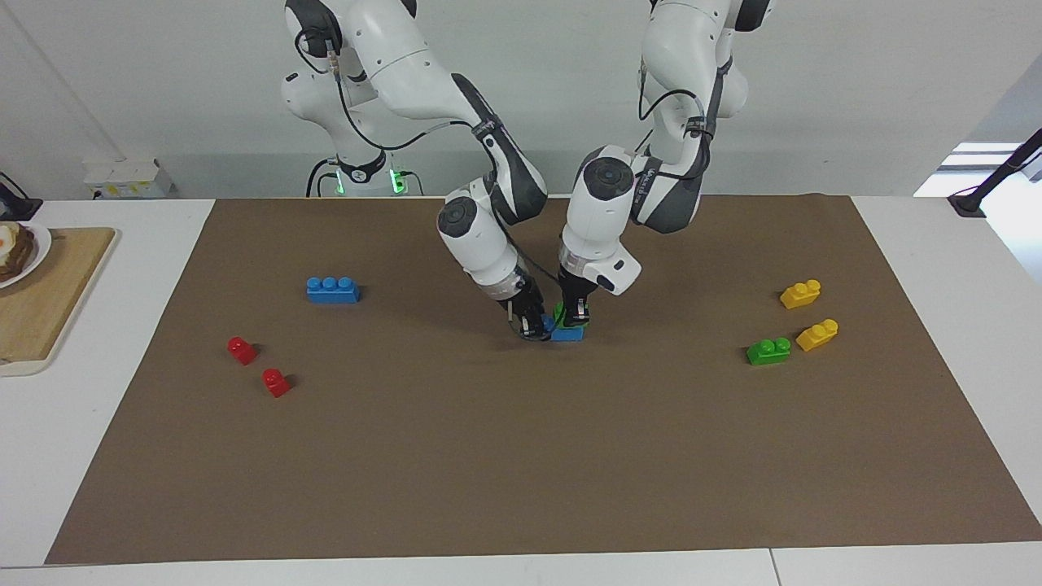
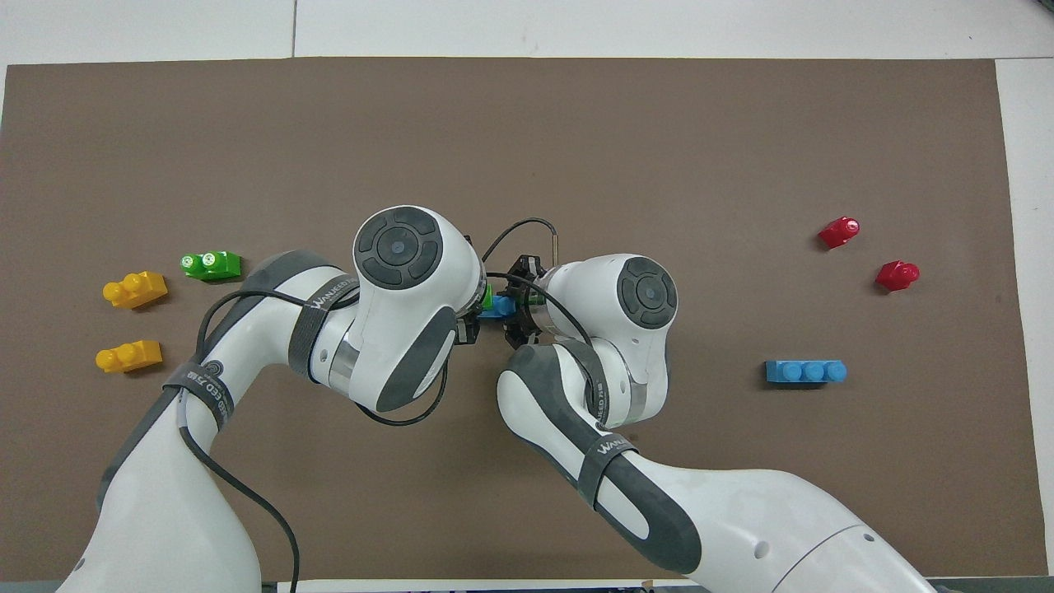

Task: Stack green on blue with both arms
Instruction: 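Lower the green brick onto the blue brick with the left gripper, then open both grippers and withdraw them from the stacked bricks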

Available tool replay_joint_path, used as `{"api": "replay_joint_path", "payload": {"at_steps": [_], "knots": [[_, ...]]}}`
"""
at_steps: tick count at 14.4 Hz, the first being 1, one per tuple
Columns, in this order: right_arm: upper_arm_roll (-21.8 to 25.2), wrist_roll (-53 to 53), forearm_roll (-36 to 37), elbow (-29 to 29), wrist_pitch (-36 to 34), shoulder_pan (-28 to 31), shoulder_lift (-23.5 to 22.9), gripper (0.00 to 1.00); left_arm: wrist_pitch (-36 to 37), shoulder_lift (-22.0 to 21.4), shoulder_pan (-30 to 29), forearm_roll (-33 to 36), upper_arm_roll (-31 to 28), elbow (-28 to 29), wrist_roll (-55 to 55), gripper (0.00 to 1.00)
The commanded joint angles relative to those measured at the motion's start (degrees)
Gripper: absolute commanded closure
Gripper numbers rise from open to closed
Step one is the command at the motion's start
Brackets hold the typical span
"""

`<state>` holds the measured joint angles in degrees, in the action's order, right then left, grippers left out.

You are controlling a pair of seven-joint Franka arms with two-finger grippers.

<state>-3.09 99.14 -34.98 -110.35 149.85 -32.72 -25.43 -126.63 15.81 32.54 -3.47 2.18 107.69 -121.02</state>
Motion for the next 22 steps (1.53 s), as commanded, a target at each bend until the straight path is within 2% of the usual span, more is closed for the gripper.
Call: {"api": "replay_joint_path", "payload": {"at_steps": [1,13,20,21,22], "knots": [[0.1,-0.5,-1.2,-1.5,1.9,0.1,-0.7,1.00,-1.4,-0.5,0.2,0.8,-0.1,2.7,-1.5,1.00],[0.2,-0.5,-1.2,-2.0,2.6,0.1,-0.6,1.00,-2.0,-0.3,0.2,2.9,-0.3,4.0,-1.7,1.00],[0.1,-0.6,-1.2,-2.7,3.8,0.1,-0.7,1.00,-5.5,-0.1,0.1,3.4,-0.3,7.0,1.2,1.00],[0.2,-0.5,-1.2,-2.8,3.9,0.1,-0.6,1.00,-4.9,-0.1,-0.1,3.7,-0.3,6.8,2.1,0.44],[0.1,-0.5,-1.2,-2.8,3.9,0.1,-0.6,1.00,-4.3,-0.2,-0.1,4.8,-0.3,6.7,4.1,0.00]]}}
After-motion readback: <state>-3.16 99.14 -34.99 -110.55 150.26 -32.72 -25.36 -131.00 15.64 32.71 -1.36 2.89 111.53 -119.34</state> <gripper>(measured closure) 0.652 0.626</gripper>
